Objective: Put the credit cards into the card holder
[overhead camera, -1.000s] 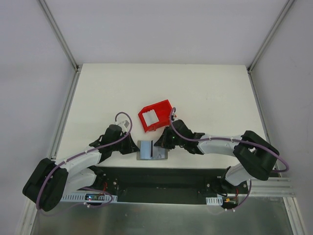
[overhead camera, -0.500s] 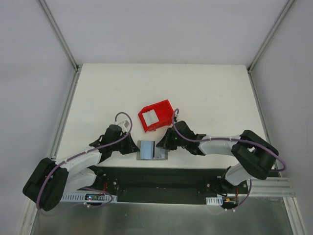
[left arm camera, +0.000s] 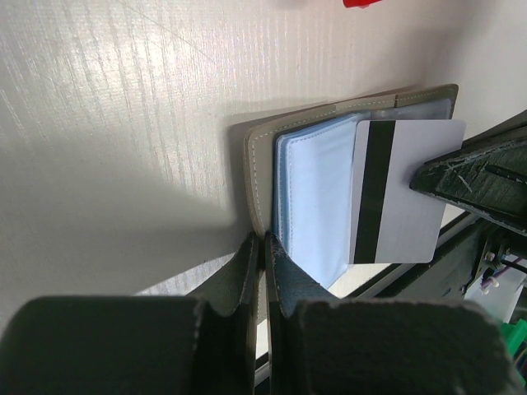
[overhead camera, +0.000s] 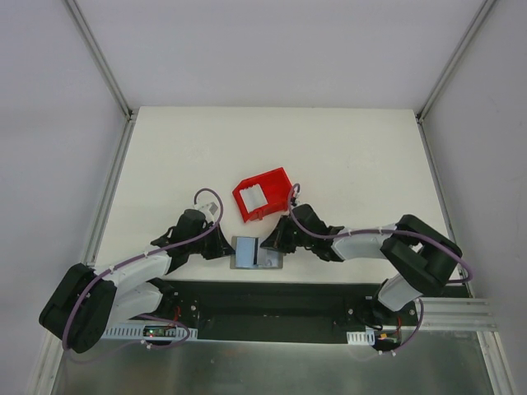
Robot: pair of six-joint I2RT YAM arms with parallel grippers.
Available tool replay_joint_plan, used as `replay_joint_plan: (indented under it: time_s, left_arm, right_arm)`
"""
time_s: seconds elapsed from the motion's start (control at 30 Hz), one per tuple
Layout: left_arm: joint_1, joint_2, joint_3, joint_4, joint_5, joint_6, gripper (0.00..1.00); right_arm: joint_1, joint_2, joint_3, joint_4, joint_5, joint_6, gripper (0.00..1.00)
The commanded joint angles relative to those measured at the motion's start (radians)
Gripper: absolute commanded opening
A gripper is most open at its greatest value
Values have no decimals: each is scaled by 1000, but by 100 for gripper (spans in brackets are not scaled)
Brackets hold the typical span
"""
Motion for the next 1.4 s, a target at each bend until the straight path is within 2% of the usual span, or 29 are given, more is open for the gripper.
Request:
replay_joint_plan:
  time_s: [0.0, 0.13, 0.2, 0.33, 0.87, 1.17, 1.23, 1.37]
  left_arm:
    - [1, 3, -5, -5, -24, 9, 0]
    - [1, -5, -8, -8, -24, 8, 0]
    - [1, -8, -10, -9, -27, 6, 0]
    - [3, -22, -13, -9, -34, 3, 0]
    - [3, -5, -7, -8, -25, 8, 0]
    - [1, -10, -7, -9, -25, 8, 0]
    - [1, -20, -7, -20, -28, 8, 0]
    - [1, -30, -16, -15, -37, 0, 0]
  right_arm:
    - [-2, -4, -21, 42, -4, 14, 0]
    - [-13, -87, -46, 4, 38, -8, 0]
    - [-22, -69, -21, -27, 7, -31, 0]
    - [-19, -21, -10, 23, -39, -20, 0]
    - [-3, 76, -9, 94, -53, 29, 0]
    - [-2, 85, -18, 111, -31, 34, 0]
    - [-8, 38, -65, 111, 8, 55, 1]
    - [-16, 14, -21, 4, 15, -25, 0]
